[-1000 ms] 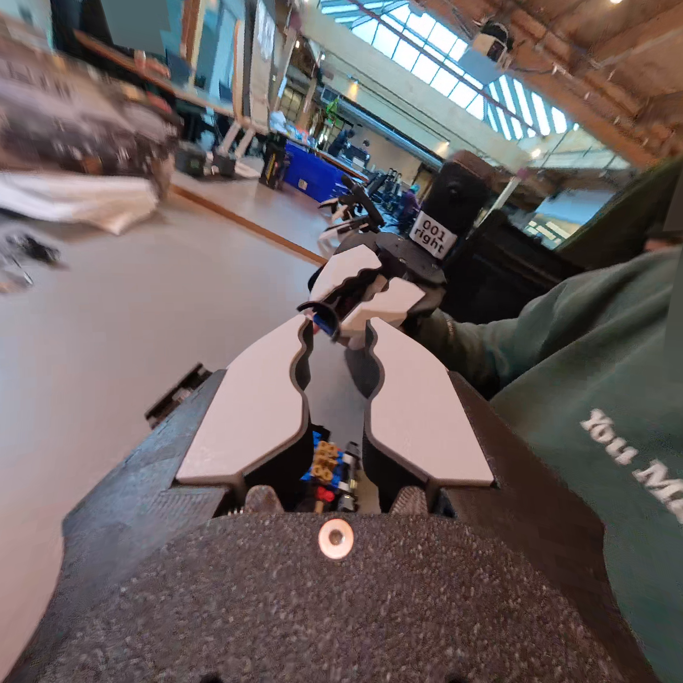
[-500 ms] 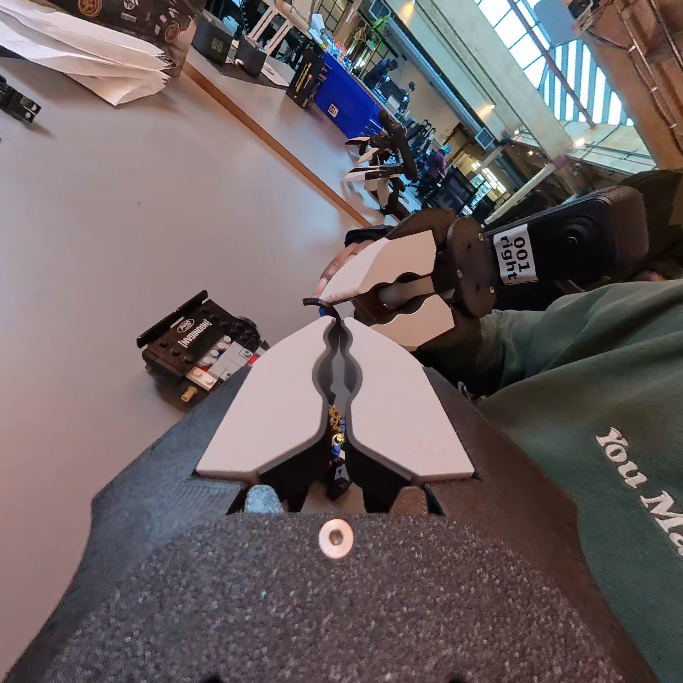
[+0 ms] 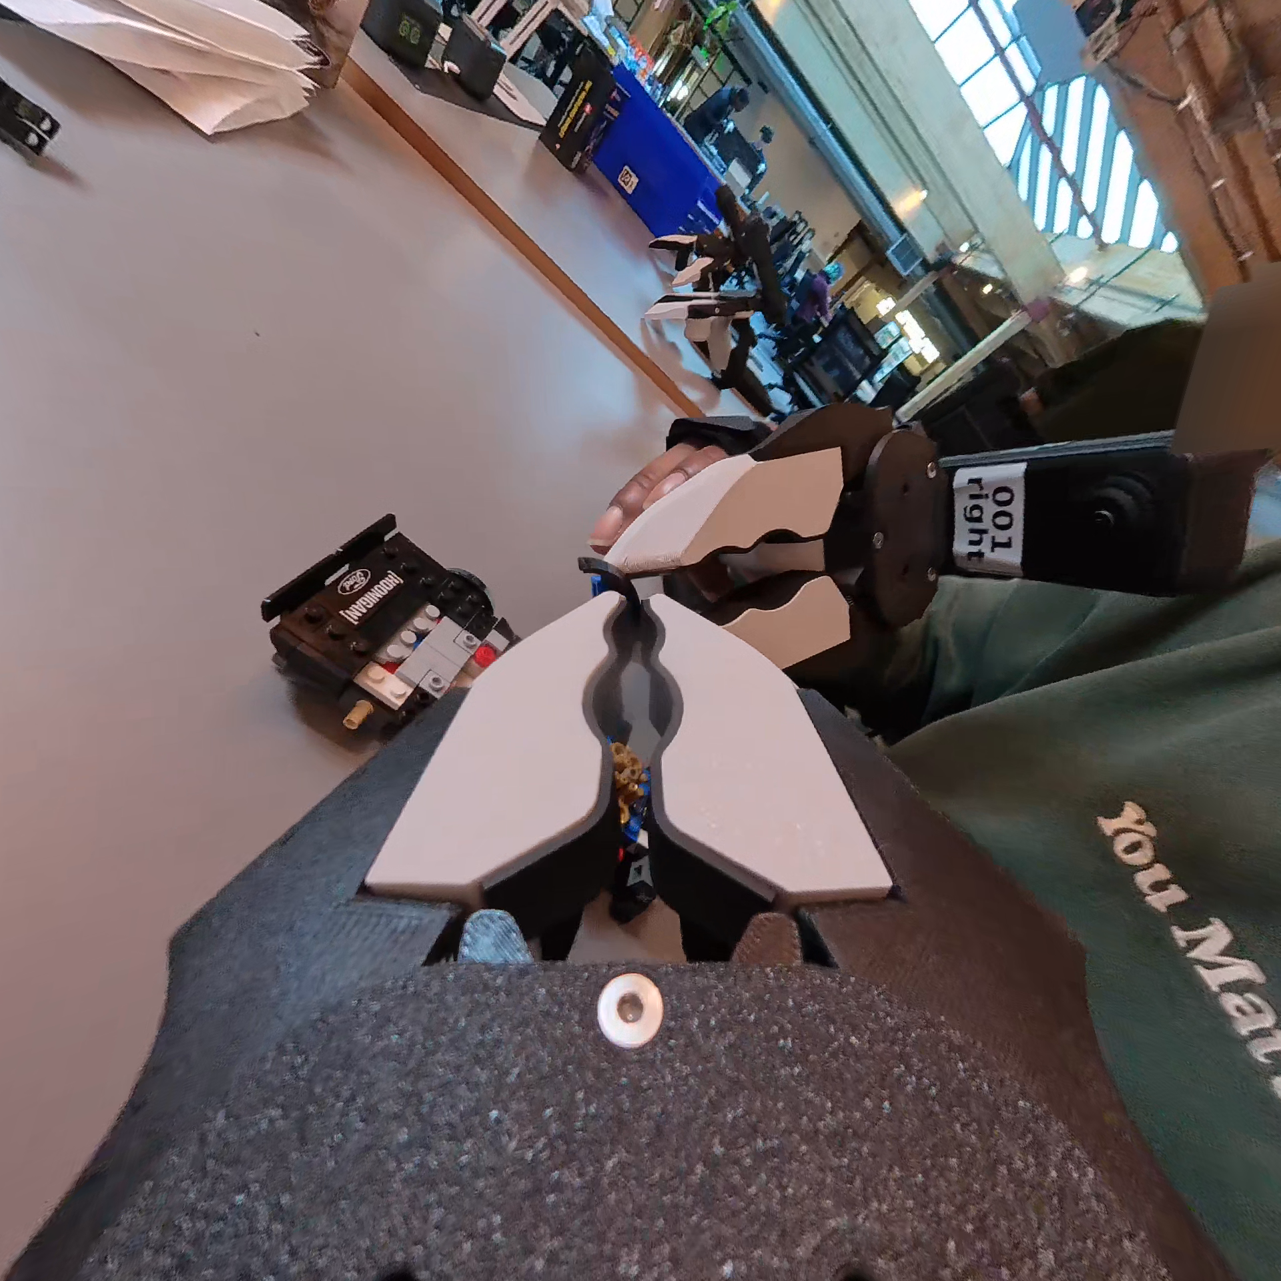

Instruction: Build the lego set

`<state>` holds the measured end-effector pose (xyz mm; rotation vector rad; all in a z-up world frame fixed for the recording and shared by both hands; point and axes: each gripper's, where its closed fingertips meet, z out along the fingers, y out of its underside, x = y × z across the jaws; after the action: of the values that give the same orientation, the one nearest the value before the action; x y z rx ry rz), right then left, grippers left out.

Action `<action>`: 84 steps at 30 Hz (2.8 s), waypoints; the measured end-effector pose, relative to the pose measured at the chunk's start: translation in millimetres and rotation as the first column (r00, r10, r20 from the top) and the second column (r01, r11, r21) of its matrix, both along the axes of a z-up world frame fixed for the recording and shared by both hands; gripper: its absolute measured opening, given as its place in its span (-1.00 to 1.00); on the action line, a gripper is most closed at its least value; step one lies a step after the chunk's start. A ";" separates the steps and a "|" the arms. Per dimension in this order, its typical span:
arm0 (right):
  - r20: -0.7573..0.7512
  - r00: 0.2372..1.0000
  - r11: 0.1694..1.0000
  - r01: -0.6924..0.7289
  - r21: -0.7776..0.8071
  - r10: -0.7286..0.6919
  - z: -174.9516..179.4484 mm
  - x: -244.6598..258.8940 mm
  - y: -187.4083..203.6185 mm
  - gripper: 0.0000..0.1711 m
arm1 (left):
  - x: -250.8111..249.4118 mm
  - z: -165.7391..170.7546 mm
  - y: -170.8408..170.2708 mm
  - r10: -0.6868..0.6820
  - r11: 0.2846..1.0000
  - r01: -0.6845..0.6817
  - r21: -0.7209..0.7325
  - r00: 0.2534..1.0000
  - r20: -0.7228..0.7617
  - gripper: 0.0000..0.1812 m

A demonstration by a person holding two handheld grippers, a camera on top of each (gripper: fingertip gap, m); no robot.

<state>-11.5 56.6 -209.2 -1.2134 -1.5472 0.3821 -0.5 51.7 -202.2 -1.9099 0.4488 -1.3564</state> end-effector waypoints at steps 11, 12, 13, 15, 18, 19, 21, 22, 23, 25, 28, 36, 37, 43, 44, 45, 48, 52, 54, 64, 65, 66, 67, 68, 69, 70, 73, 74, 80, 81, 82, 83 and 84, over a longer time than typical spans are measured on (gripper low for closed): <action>0.034 0.996 0.939 0.086 -0.333 -0.079 -13.8 22.6 32.0 -0.75 | -26.0 -47.5 26.5 0.133 0.912 -0.080 -0.402 0.985 0.106 -0.99; 0.053 0.996 0.930 0.083 -0.358 -0.068 -17.8 23.3 32.2 -0.75 | -24.9 -51.4 26.2 0.130 0.907 -0.082 -0.414 0.987 0.090 -0.98; 0.067 0.996 0.920 0.077 -0.383 -0.056 -20.7 23.3 32.1 -0.77 | -24.4 -54.6 26.8 0.132 0.903 -0.088 -0.421 0.988 0.076 -0.98; 0.098 0.995 0.900 0.056 -0.433 -0.015 -24.9 22.1 30.0 -0.89 | -23.9 -55.2 28.3 0.136 0.896 -0.089 -0.435 0.988 0.078 -0.98; 0.157 0.987 0.884 0.036 -0.466 0.042 -30.2 18.9 29.7 -0.91 | -24.8 -57.9 29.0 0.136 0.892 -0.095 -0.443 0.989 0.062 -0.98; 0.179 0.982 0.884 0.033 -0.466 0.058 -32.6 17.6 30.4 -0.91 | -25.5 -58.5 29.3 0.140 0.890 -0.098 -0.445 0.988 0.061 -0.98; 0.222 0.971 0.889 0.021 -0.457 0.091 -37.8 14.3 30.6 -0.91 | -25.9 -58.7 29.7 0.145 0.885 -0.098 -0.454 0.987 0.068 -0.98; 0.240 0.965 0.893 0.013 -0.450 0.107 -40.4 12.4 30.5 -0.91 | -25.6 -58.3 29.7 0.148 0.880 -0.094 -0.466 0.986 0.081 -0.98; 0.254 0.960 0.897 0.005 -0.442 0.120 -42.4 10.0 30.7 -0.91 | -25.9 -58.6 30.0 0.155 0.874 -0.094 -0.477 0.984 0.089 -0.97; 0.276 0.951 0.901 -0.008 -0.434 0.141 -45.0 5.4 31.2 -0.91 | -27.6 -60.5 30.4 0.165 0.866 -0.103 -0.488 0.983 0.085 -0.97; 0.305 0.937 0.909 -0.029 -0.416 0.169 -46.0 -1.0 31.8 -0.91 | -29.0 -61.6 30.0 0.179 0.850 -0.108 -0.516 0.980 0.090 -0.97; 0.398 0.884 0.915 -0.077 -0.395 0.246 -54.2 -14.2 28.8 -0.91 | -28.7 -64.6 34.0 0.198 0.826 -0.121 -0.550 0.977 0.082 -0.96; 0.409 0.878 0.915 -0.074 -0.396 0.248 -55.2 -14.7 29.4 -0.92 | -28.6 -65.2 34.4 0.199 0.824 -0.123 -0.553 0.977 0.080 -0.96; 0.471 0.847 0.913 -0.040 -0.407 0.247 -63.2 -13.9 34.7 -1.00 | -27.7 -66.8 36.6 0.195 0.822 -0.125 -0.555 0.979 0.068 -0.95; 0.477 0.843 0.909 -0.032 -0.416 0.248 -63.4 -13.4 34.9 -1.00 | -27.5 -67.1 36.8 0.194 0.822 -0.125 -0.555 0.979 0.066 -0.95; 0.483 0.839 0.905 -0.028 -0.423 0.252 -63.5 -12.9 34.8 -1.00 | -27.0 -67.1 37.0 0.191 0.823 -0.123 -0.555 0.979 0.066 -0.95; 0.494 0.831 0.905 -0.029 -0.425 0.258 -63.6 -12.5 34.7 -1.00 | -26.5 -67.5 37.0 0.178 0.830 -0.122 -0.545 0.983 0.051 -0.94; 0.504 0.828 0.910 -0.020 -0.415 0.247 -64.3 -12.4 34.7 -1.00 | -28.4 -69.5 35.8 0.151 0.851 -0.127 -0.510 0.988 0.006 -0.92; 0.504 0.829 0.910 -0.015 -0.414 0.243 -64.3 -12.5 34.6 -1.00 | -26.4 -69.1 33.3 0.119 0.862 -0.107 -0.495 0.993 -0.008 -0.92; 0.546 0.796 0.906 -0.008 -0.424 0.262 -68.2 -6.1 35.1 -1.00 | -24.3 -71.9 35.3 0.073 0.909 -0.122 -0.399 0.988 -0.135 -0.92; 0.545 0.795 0.903 -0.009 -0.430 0.267 -68.9 -5.3 34.6 -1.00 | -24.6 -72.2 35.6 0.073 0.913 -0.125 -0.388 0.986 -0.148 -0.92; 0.541 0.799 0.906 -0.012 -0.423 0.263 -68.6 -5.0 35.9 -1.00 | -24.8 -72.2 35.8 0.071 0.916 -0.127 -0.380 0.985 -0.157 -0.92; 0.531 0.811 0.915 -0.011 -0.404 0.244 -66.1 -5.5 39.7 -1.00 | -24.5 -71.7 36.0 0.071 0.918 -0.128 -0.376 0.984 -0.160 -0.93; 0.516 0.826 0.921 -0.008 -0.388 0.225 -61.4 -6.0 44.1 -1.00 | -24.3 -71.1 36.4 0.071 0.919 -0.128 -0.373 0.984 -0.162 -0.93; 0.496 0.840 0.920 -0.007 -0.392 0.218 -55.1 -6.4 46.5 -1.00 | -24.2 -71.2 36.6 0.071 0.920 -0.129 -0.371 0.983 -0.167 -0.93; 0.474 0.854 0.914 -0.006 -0.406 0.216 -48.4 -7.1 47.8 -1.00 | -24.0 -71.2 36.9 0.070 0.921 -0.130 -0.367 0.983 -0.170 -0.93; 0.446 0.869 0.899 0.002 -0.439 0.216 -38.7 -8.2 50.5 -1.00 | -22.9 -71.2 37.9 0.066 0.918 -0.126 -0.375 0.984 -0.167 -0.93; 0.450 0.866 0.894 0.007 -0.448 0.219 -39.6 -8.1 50.4 -1.00 | -22.5 -71.2 38.2 0.064 0.914 -0.122 -0.387 0.985 -0.160 -0.93; 0.488 0.831 0.874 0.004 -0.486 0.268 -54.4 -10.3 37.8 -1.00 | -21.9 -71.8 39.4 0.051 0.882 -0.104 -0.460 0.991 -0.125 -0.93; 0.495 0.827 0.874 0.007 -0.485 0.268 -56.3 -10.7 37.3 -1.00 | -22.3 -72.4 39.9 0.051 0.879 -0.107 -0.465 0.990 -0.131 -0.93; 0.502 0.822 0.873 0.013 -0.487 0.268 -58.2 -10.6 36.8 -1.00 | -22.7 -73.0 40.1 0.049 0.879 -0.109 -0.464 0.989 -0.140 -0.93; 0.508 0.818 0.872 0.018 -0.489 0.268 -60.1 -10.6 36.5 -1.00 | -22.9 -73.1 40.1 0.047 0.879 -0.109 -0.464 0.988 -0.144 -0.93; 0.514 0.815 0.873 0.022 -0.487 0.266 -61.9 -10.4 36.7 -1.00 | -22.7 -73.0 40.0 0.045 0.878 -0.109 -0.465 0.988 -0.147 -0.93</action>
<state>-22.0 93.3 -271.1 -1.7219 -2.1431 0.5417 -23.2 91.7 -275.2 -2.3978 0.0993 -1.3801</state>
